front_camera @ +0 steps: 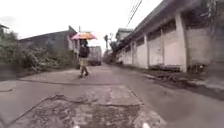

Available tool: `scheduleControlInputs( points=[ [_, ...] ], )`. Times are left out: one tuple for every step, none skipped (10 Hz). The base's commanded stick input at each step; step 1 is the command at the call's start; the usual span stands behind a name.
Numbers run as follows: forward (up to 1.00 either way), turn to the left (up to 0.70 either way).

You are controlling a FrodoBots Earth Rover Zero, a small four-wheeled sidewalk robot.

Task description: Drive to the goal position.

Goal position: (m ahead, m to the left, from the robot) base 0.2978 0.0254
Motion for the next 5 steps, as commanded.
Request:
scheduleControlInputs(
  points=[
    [0.85,0.01],
    [0.85,0.01],
    [0.85,0.01],
    [0.85,0.01],
    [0.85,0.01]
  ],
)
